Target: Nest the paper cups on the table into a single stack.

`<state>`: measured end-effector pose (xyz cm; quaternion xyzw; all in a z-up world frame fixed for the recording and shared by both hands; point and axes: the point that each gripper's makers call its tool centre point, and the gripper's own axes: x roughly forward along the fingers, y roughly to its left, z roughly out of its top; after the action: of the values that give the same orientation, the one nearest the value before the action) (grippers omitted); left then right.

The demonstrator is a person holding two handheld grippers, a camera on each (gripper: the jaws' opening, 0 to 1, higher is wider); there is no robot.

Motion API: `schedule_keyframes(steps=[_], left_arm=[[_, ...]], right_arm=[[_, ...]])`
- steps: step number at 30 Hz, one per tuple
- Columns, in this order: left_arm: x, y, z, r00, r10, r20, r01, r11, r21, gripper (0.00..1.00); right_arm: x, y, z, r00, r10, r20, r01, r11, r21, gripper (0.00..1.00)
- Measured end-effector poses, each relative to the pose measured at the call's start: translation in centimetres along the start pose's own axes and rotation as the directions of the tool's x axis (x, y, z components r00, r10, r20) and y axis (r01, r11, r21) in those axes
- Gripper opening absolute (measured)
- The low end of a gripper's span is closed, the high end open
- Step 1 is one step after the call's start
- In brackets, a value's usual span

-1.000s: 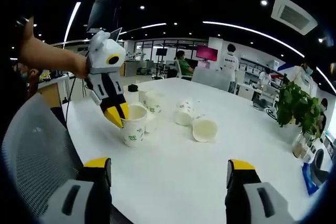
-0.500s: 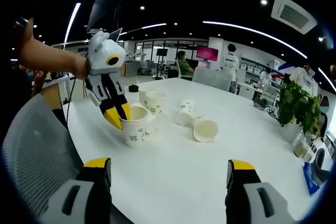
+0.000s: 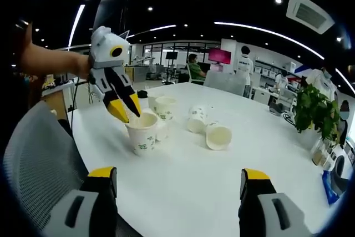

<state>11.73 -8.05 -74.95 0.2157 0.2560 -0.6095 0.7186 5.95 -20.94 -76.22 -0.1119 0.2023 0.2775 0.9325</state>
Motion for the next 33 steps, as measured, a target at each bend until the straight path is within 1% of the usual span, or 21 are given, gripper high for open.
schedule_keyframes(steps=[2,3,5,7,12,18,21,25,30,33], left_arm=[[-0.5,0.5,0.2,1.0,0.015,0.012,-0.015,1.0,-0.005,0.16],[-0.8,1.2,0.1,0.999,0.031,0.019,-0.031,0.999,-0.01,0.16],[-1.4,1.8,0.2,0.998,0.052,0.027,-0.051,0.998,-0.023,0.16],[-1.7,2.1,0.5,0.997,0.072,0.03,-0.071,0.997,-0.032,0.16],[-2.6,3.8,-0.4,0.993,0.115,0.025,-0.113,0.992,-0.064,0.17],[-3.2,5.2,-1.3,0.988,0.15,0.025,-0.147,0.984,-0.097,0.17],[-3.6,6.1,-1.9,0.984,0.178,0.026,-0.173,0.977,-0.127,0.17],[-3.9,6.5,-2.4,0.979,0.204,0.029,-0.196,0.967,-0.162,0.17],[-4.1,7.4,-3.9,0.973,0.227,0.03,-0.217,0.954,-0.205,0.19],[-4.0,7.5,-4.4,0.971,0.236,0.035,-0.221,0.946,-0.235,0.19]], right_arm=[[0.0,0.1,0.1,1.0,0.002,-0.003,-0.002,1.0,-0.001,0.94],[0.0,0.2,0.1,1.0,0.003,-0.003,-0.003,1.0,-0.003,0.94],[0.0,0.2,0.1,1.0,0.004,-0.005,-0.004,1.0,-0.004,0.94],[0.0,0.2,0.0,1.0,0.004,-0.006,-0.004,1.0,-0.005,0.94],[0.0,0.0,0.1,1.0,-0.007,-0.002,0.007,1.0,-0.003,0.94],[-0.1,-0.2,0.1,1.0,-0.013,0.0,0.013,1.0,0.003,0.93],[-0.1,-0.2,0.2,1.0,-0.015,0.001,0.015,1.0,0.006,0.93],[-0.1,-0.2,0.1,1.0,-0.015,0.001,0.015,1.0,0.006,0.93],[-0.1,-0.2,0.1,1.0,-0.014,0.002,0.014,1.0,0.007,0.93],[-0.1,-0.3,0.0,1.0,-0.014,0.003,0.014,1.0,0.01,0.93]])
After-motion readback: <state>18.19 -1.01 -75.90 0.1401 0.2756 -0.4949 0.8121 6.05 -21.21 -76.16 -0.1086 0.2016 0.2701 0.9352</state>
